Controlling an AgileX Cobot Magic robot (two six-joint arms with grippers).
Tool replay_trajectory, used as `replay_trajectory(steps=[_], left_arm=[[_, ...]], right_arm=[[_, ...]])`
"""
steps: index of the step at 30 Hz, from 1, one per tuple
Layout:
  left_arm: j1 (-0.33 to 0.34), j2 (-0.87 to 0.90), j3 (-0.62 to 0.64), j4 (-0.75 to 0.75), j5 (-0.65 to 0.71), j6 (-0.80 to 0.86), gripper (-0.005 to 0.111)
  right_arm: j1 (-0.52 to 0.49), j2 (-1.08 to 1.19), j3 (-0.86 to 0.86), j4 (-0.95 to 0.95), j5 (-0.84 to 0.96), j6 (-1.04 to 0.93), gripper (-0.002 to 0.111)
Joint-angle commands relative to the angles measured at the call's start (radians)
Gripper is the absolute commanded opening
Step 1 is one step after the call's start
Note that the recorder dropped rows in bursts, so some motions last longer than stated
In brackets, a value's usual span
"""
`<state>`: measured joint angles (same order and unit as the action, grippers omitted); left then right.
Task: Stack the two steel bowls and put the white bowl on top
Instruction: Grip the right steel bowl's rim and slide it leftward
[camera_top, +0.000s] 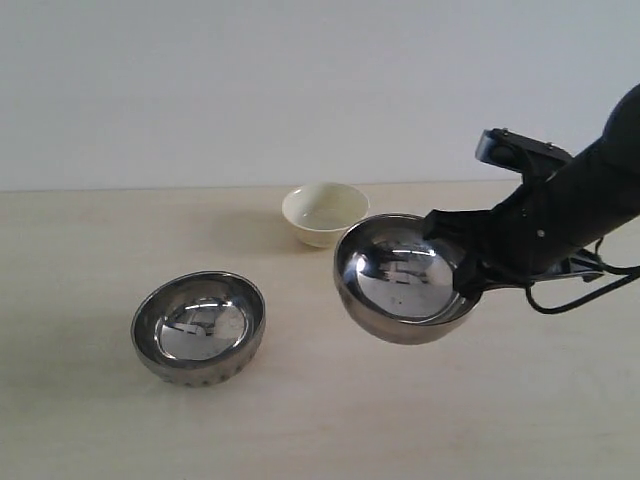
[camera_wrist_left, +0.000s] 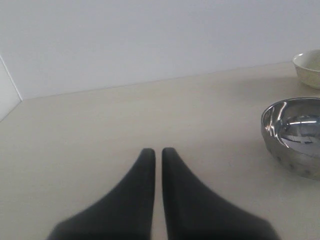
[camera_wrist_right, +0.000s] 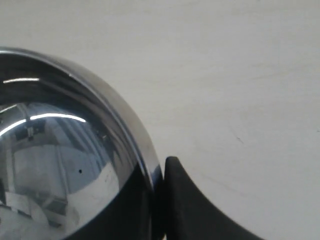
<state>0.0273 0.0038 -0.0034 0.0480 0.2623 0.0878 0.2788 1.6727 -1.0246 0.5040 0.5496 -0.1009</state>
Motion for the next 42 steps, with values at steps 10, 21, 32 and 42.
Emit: replay_trajectory(steps=[10, 21, 32, 42], left_arm=[[0.003, -0.004, 0.003, -0.007, -0.008, -0.01, 0.004], [0.003, -0.004, 0.003, -0.007, -0.004, -0.01, 0.004], [0.003, -0.004, 0.003, -0.007, -0.008, -0.01, 0.004], [0.003, -0.004, 0.003, -0.007, -0.008, -0.01, 0.004]], right_arm=[[0.091, 0.136, -0.059, -0.006, -0.083, 0.101, 0.0], [0.097, 0.211, -0.073, 0.003, -0.13, 0.152, 0.0], [0.144, 0.271, -0.099, 0.0, -0.166, 0.174, 0.0], [0.149, 0.272, -0.099, -0.002, -0.154, 0.174, 0.034]])
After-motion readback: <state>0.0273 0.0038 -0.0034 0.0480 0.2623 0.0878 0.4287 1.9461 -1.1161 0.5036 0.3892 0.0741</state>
